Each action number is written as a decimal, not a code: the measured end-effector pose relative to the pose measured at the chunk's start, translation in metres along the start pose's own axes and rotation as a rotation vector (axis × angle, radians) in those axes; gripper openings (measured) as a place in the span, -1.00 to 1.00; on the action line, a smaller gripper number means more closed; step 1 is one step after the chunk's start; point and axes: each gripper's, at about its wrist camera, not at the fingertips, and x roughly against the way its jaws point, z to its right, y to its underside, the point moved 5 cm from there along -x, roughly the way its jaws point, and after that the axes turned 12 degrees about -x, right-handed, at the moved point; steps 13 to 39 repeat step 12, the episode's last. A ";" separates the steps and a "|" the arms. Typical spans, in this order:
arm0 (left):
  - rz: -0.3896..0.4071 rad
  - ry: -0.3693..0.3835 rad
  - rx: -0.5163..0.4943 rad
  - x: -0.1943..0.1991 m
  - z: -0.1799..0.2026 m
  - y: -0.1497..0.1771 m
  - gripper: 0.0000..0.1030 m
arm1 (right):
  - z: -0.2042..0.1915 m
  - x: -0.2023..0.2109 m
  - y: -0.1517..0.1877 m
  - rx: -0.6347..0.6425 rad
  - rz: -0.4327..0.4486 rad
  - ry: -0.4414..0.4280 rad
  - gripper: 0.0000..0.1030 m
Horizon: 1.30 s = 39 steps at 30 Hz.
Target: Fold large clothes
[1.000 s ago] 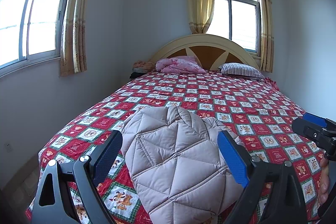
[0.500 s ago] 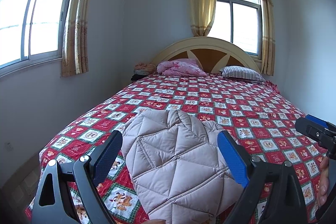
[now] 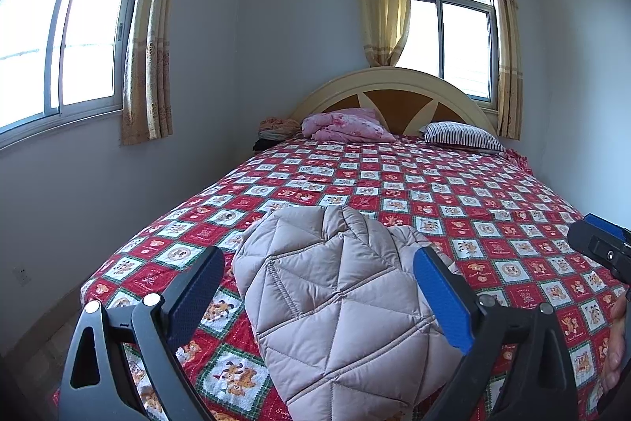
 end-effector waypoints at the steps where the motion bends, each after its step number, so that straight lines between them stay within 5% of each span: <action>1: 0.001 -0.001 -0.001 0.000 0.000 0.000 0.88 | 0.000 -0.001 0.000 0.000 -0.001 -0.001 1.00; 39: 0.001 0.002 -0.008 -0.004 0.000 0.004 0.88 | -0.002 -0.005 0.006 0.004 -0.018 0.001 1.00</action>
